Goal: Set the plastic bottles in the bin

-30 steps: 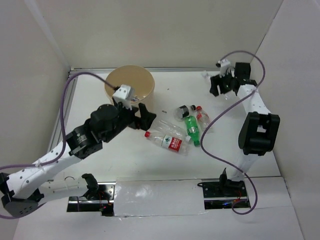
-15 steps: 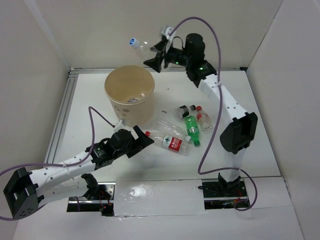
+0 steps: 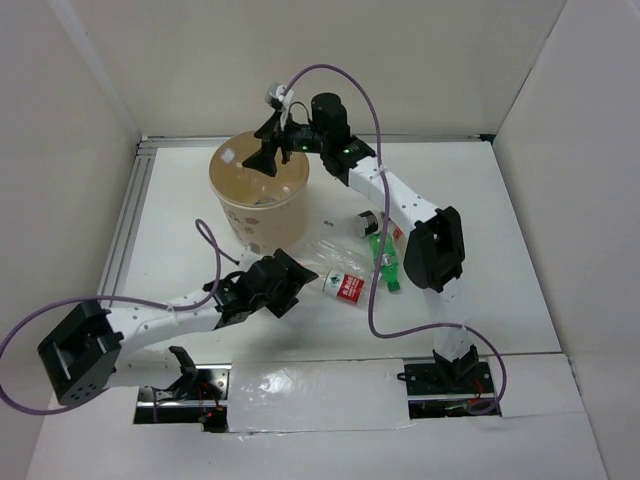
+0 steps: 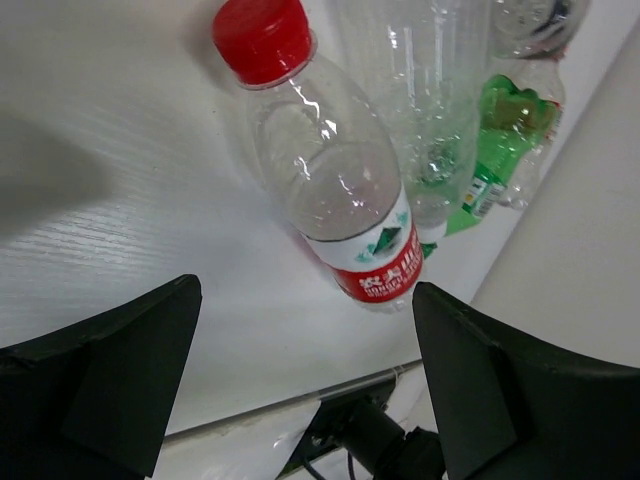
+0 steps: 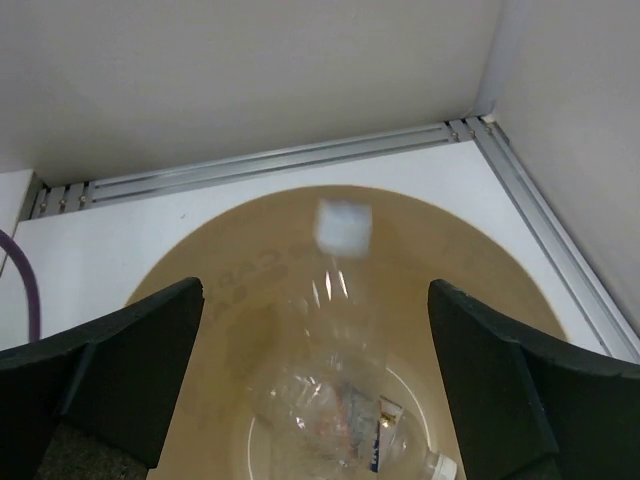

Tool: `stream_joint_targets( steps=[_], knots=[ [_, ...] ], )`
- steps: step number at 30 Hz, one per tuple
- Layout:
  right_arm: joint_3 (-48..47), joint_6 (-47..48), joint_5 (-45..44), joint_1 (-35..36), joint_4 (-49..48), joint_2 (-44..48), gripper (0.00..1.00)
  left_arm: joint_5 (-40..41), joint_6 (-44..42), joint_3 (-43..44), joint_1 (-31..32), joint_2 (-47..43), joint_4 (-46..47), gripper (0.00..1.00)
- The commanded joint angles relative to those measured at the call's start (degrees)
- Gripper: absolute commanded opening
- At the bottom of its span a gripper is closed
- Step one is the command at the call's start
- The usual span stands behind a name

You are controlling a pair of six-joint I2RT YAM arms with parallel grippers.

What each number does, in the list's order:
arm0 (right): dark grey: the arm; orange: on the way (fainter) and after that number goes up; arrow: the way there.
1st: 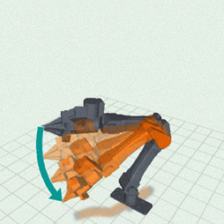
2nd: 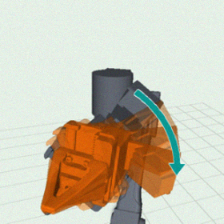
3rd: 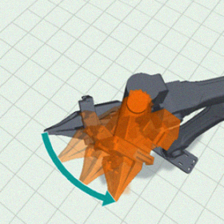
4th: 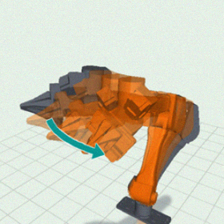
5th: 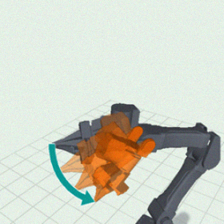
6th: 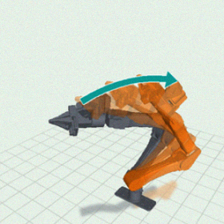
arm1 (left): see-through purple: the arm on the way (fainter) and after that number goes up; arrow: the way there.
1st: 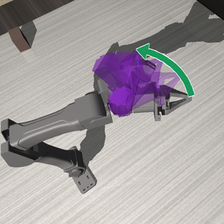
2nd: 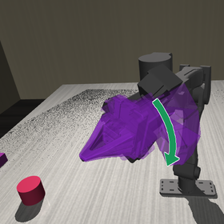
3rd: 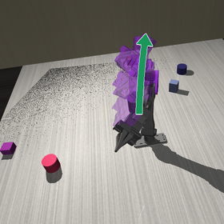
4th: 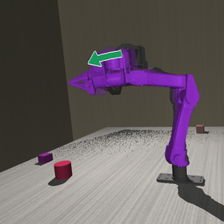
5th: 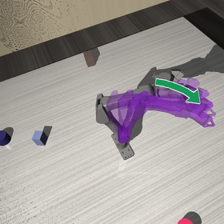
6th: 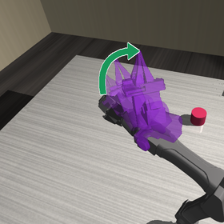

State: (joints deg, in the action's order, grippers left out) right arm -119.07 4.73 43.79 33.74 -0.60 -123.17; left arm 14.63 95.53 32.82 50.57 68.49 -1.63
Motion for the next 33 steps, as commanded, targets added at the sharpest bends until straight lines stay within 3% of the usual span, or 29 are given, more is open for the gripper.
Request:
stream_joint_targets(
  steps=[1,4,7,12,17,21,22,26,29,33],
  knots=[
    [-4.4,-1.1,-0.3,-1.5,-1.1,5.3,1.00,1.3,6.1,5.6,1.1,5.0,-0.8,0.99],
    [-2.2,-0.6,0.6,-7.0,3.1,9.9,1.00,0.7,7.9,9.2,1.6,10.7,-0.9,0.99],
    [8.2,-0.6,3.3,-14.3,3.7,15.5,1.00,0.7,9.9,12.4,2.2,16.2,0.0,0.99],
    [30.7,-0.6,6.1,-25.4,3.1,31.7,1.00,-2.2,9.4,22.0,2.2,26.2,-10.7,0.99],
    [45.1,3.5,9.3,-34.6,6.5,43.2,1.00,-4.8,7.4,27.4,2.7,34.2,-14.3,0.89],
    [54.0,3.5,11.0,-39.8,7.3,50.6,1.00,-6.2,5.4,26.9,2.7,35.7,-13.1,0.66],
    [56.0,3.5,11.1,-41.6,8.3,51.1,1.00,-6.2,3.0,26.3,3.2,35.1,-12.5,0.51],
    [58.2,3.5,11.6,-45.2,13.9,51.6,1.00,-6.2,-9.4,26.3,4.6,31.1,-10.6,0.19],
    [58.2,3.5,10.8,-47.1,19.0,49.4,1.00,-1.6,-21.8,30.4,9.0,24.0,-14.1,0.07],
    [58.7,5.9,8.7,-48.5,21.9,47.4,1.00,5.3,-33.4,34.8,15.4,13.7,-18.8,0.05]
  ],
)
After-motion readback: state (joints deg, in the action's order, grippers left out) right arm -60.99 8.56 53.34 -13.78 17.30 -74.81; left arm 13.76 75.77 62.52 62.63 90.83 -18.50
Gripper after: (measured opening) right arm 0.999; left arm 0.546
